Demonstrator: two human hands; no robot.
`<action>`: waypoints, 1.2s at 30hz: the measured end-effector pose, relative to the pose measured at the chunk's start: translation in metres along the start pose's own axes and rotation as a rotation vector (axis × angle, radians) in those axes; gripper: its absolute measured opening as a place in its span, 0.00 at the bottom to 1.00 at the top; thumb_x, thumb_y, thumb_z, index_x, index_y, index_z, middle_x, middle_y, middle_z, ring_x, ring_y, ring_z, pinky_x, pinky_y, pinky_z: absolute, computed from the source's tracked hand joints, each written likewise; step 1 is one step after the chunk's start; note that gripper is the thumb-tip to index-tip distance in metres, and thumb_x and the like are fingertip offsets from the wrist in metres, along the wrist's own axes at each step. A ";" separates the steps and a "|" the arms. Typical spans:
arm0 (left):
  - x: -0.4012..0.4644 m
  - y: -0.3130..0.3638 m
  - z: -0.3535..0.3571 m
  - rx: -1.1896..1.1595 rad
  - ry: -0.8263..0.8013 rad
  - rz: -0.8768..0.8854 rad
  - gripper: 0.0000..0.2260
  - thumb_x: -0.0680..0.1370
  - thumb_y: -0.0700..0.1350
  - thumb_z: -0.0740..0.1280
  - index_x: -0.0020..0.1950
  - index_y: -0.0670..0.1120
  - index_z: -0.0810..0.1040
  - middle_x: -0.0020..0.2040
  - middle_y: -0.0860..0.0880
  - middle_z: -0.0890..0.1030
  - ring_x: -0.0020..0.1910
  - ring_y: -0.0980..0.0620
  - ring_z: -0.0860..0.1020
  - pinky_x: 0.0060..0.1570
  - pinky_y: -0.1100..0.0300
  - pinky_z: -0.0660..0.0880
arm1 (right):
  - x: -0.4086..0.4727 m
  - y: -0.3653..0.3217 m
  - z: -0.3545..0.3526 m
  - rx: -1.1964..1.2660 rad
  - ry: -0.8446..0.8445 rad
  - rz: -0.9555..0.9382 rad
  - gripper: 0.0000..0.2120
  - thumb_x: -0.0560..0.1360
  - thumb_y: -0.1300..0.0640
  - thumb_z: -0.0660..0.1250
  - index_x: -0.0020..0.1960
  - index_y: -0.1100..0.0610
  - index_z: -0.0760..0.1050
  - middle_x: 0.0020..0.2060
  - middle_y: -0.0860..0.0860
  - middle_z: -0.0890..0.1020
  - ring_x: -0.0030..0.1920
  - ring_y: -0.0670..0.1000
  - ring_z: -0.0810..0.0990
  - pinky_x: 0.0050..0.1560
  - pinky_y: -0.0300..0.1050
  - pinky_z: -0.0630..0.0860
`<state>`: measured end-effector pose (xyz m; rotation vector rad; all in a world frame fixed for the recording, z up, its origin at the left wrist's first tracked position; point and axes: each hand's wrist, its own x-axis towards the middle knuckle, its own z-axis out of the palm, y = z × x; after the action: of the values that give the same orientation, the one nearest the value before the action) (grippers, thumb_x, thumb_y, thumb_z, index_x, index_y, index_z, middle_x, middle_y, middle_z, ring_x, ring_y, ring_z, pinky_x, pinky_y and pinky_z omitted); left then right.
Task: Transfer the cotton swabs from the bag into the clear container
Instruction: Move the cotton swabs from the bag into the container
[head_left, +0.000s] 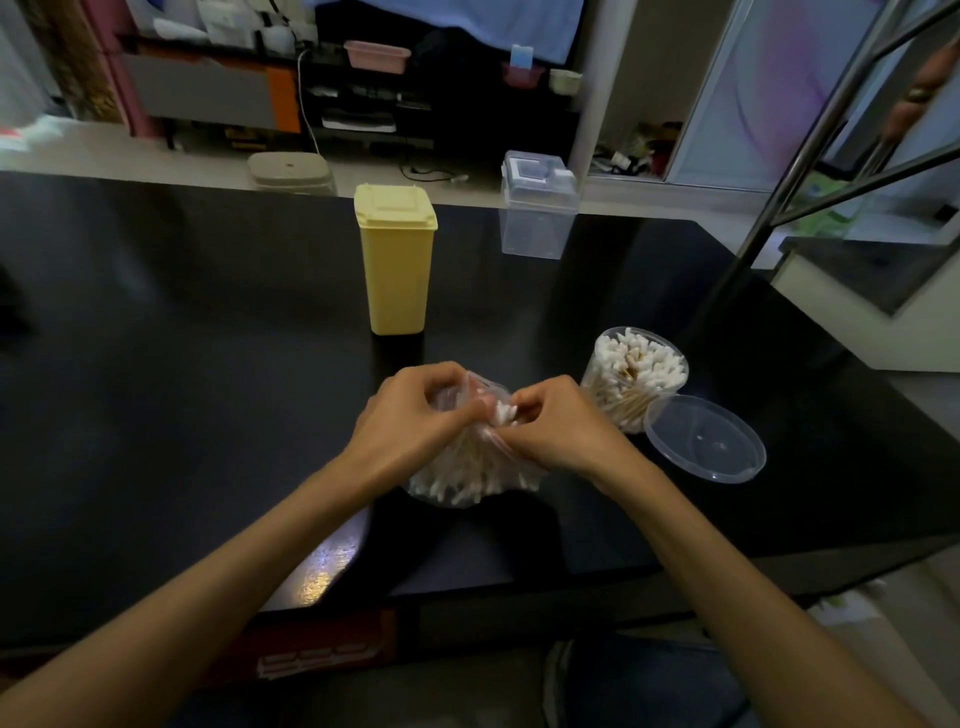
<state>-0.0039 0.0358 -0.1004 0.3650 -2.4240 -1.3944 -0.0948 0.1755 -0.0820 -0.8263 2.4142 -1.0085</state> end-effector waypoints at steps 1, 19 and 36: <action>-0.002 0.001 0.000 0.025 0.043 0.015 0.14 0.67 0.63 0.65 0.46 0.57 0.80 0.43 0.57 0.83 0.47 0.56 0.81 0.51 0.45 0.77 | -0.001 0.001 -0.001 0.000 -0.015 0.000 0.09 0.69 0.51 0.73 0.38 0.58 0.83 0.32 0.53 0.83 0.32 0.43 0.78 0.37 0.44 0.74; 0.000 0.004 0.001 -0.004 -0.280 -0.158 0.30 0.54 0.61 0.74 0.53 0.55 0.75 0.48 0.53 0.82 0.48 0.55 0.81 0.54 0.48 0.78 | 0.000 0.002 -0.007 0.306 -0.107 0.010 0.06 0.72 0.61 0.70 0.48 0.62 0.79 0.39 0.57 0.84 0.33 0.47 0.81 0.36 0.34 0.79; 0.001 0.011 -0.017 -0.153 -0.445 -0.200 0.16 0.71 0.35 0.71 0.57 0.46 0.76 0.49 0.45 0.83 0.44 0.55 0.81 0.44 0.65 0.78 | -0.008 0.000 -0.003 -0.126 0.030 -0.436 0.19 0.70 0.34 0.62 0.49 0.48 0.67 0.37 0.48 0.81 0.37 0.46 0.81 0.40 0.53 0.79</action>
<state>0.0010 0.0274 -0.0826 0.2891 -2.6538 -1.9103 -0.0903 0.1822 -0.0786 -1.4356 2.3944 -1.0276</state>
